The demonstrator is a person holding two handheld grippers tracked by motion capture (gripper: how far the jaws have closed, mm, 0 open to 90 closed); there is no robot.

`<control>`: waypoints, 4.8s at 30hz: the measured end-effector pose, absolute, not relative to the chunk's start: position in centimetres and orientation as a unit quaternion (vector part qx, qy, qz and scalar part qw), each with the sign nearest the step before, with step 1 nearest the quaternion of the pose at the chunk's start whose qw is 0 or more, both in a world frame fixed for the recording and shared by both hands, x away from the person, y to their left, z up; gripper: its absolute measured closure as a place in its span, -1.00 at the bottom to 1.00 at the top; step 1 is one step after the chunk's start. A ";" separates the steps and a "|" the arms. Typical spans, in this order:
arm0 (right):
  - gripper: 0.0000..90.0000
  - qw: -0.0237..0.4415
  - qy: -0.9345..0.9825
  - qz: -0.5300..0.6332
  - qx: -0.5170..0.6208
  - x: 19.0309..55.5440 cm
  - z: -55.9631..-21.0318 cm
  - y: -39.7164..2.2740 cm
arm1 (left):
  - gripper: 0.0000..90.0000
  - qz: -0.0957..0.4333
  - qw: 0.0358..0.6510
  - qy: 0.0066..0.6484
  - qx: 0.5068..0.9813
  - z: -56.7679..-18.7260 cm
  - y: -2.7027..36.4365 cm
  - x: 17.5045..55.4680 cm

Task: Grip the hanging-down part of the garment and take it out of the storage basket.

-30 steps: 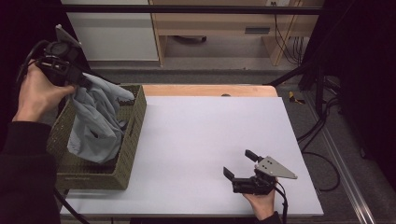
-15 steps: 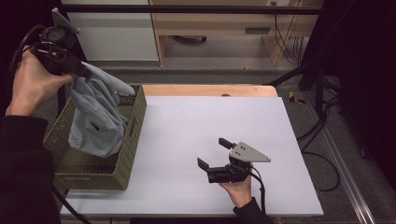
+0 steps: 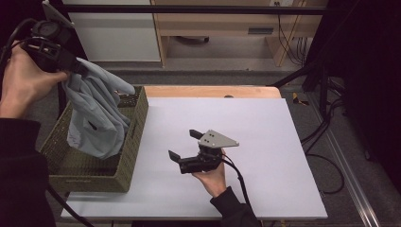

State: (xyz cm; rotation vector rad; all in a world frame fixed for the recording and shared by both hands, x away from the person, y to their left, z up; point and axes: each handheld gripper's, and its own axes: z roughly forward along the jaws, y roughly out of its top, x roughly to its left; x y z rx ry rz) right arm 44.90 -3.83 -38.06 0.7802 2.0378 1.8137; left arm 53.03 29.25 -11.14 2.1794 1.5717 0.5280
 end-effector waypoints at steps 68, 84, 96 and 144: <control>-0.23 0.103 0.773 0.580 0.234 54.0 -40.0 15.2 | 0.84 0.176 0.188 0.549 0.795 -11.9 29.2 53.4; 0.93 0.092 0.784 0.568 0.234 54.0 -38.5 13.7 | 0.84 0.181 0.189 0.554 0.790 -11.7 29.6 53.3; 0.94 0.117 0.763 0.598 0.218 52.5 -34.5 9.0 | 0.84 0.183 0.194 0.562 0.783 -11.6 30.4 52.8; 0.88 0.141 0.757 0.589 0.246 51.2 -35.1 2.2 | 0.84 0.173 0.191 0.544 0.799 -12.8 28.8 52.9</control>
